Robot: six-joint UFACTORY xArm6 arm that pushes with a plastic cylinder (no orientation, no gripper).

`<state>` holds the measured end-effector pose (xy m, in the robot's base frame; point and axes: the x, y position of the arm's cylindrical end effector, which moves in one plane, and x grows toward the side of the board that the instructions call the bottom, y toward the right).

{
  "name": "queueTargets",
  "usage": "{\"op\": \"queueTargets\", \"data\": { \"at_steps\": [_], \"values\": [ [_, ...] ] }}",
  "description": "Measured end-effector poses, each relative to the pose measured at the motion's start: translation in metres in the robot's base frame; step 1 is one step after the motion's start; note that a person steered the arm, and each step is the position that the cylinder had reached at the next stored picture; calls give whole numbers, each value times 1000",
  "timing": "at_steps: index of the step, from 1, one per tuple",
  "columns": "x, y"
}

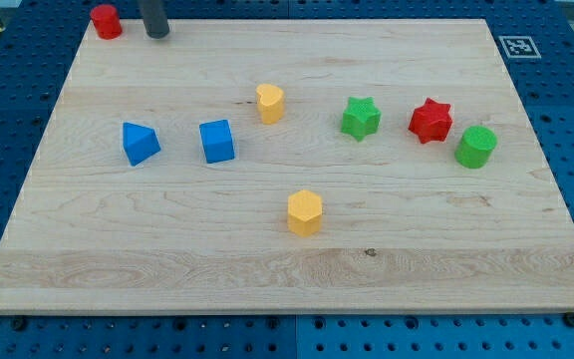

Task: Move the arm right to the green star

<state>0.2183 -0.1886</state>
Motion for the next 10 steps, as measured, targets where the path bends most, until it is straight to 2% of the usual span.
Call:
{"op": "queueTargets", "data": {
  "at_steps": [3,5,6,8,10],
  "values": [
    [15,44],
    [21,50],
    [40,67],
    [64,137],
    [66,221]
  ]
}}
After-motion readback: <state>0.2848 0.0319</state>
